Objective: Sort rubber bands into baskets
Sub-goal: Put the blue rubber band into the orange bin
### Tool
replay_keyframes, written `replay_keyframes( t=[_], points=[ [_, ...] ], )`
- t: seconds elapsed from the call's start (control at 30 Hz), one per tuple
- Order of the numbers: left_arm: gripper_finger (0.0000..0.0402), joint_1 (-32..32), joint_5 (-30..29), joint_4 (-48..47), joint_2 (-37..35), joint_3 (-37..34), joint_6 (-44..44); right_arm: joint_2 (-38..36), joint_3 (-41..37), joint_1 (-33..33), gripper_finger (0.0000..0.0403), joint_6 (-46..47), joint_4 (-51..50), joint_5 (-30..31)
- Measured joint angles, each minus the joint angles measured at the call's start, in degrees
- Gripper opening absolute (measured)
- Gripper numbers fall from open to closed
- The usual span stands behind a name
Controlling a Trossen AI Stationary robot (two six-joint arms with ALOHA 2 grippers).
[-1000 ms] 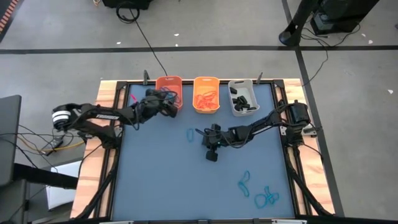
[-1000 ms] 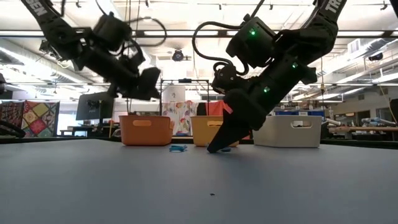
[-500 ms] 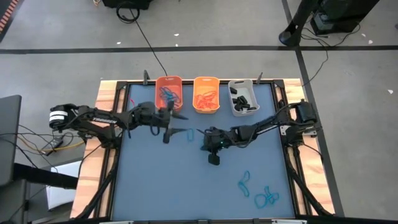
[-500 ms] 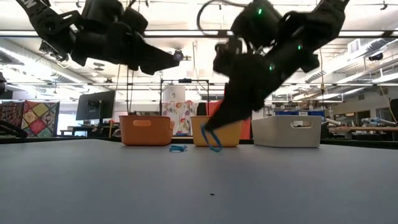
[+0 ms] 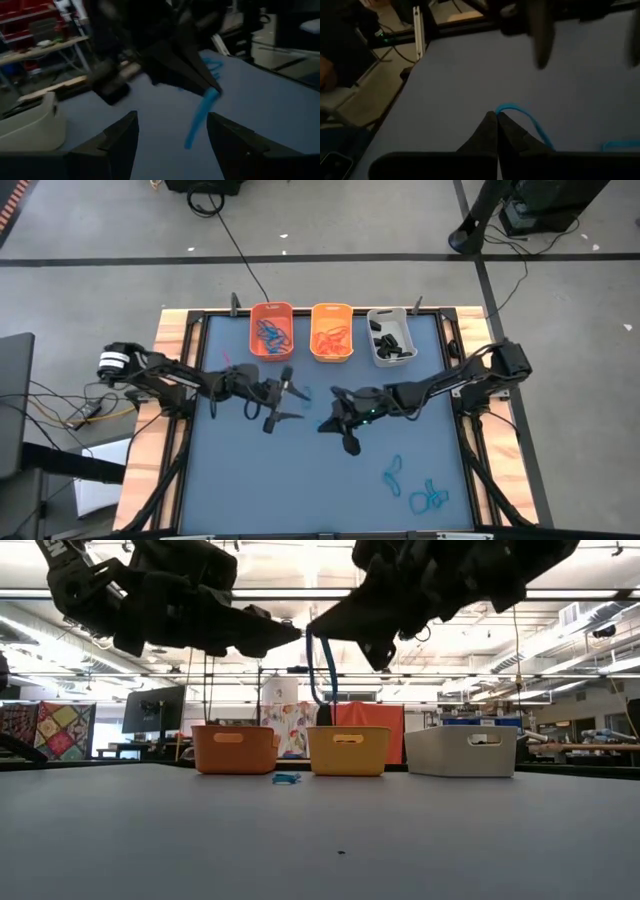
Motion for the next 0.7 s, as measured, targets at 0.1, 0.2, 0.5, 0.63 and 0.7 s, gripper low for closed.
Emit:
replay_keyframes(
  t=[0.1, 0.2, 0.5, 0.63, 0.7],
  points=[
    [0.0236, -0.7, 1.28, 0.25, 0.88, 0.03, 0.51, -1.35, 0.0, 0.18, 0.0003, -0.21, 0.07, 1.2],
    [0.0236, -1.31, 1.26, 1.88, 2.21, 0.05, 0.51, -1.93, 0.0, 0.18, 0.0002, -0.28, 0.37, 1.41],
    [0.0235, -2.32, 1.24, 3.65, 9.23, 5.22, -1.12, -1.93, 0.02, 0.54, 0.0002, -0.37, 1.89, 1.84],
    [0.0215, -2.3, 2.67, 3.45, 10.19, 6.64, -2.49, -1.91, 0.02, 0.55, 0.0002, -0.39, 2.22, 1.91],
    [0.019, -2.32, 4.7, 3.08, 10.19, 6.57, -2.58, -1.91, 0.02, 0.55, 0.0002, -0.39, 2.62, 1.98]
  ],
)
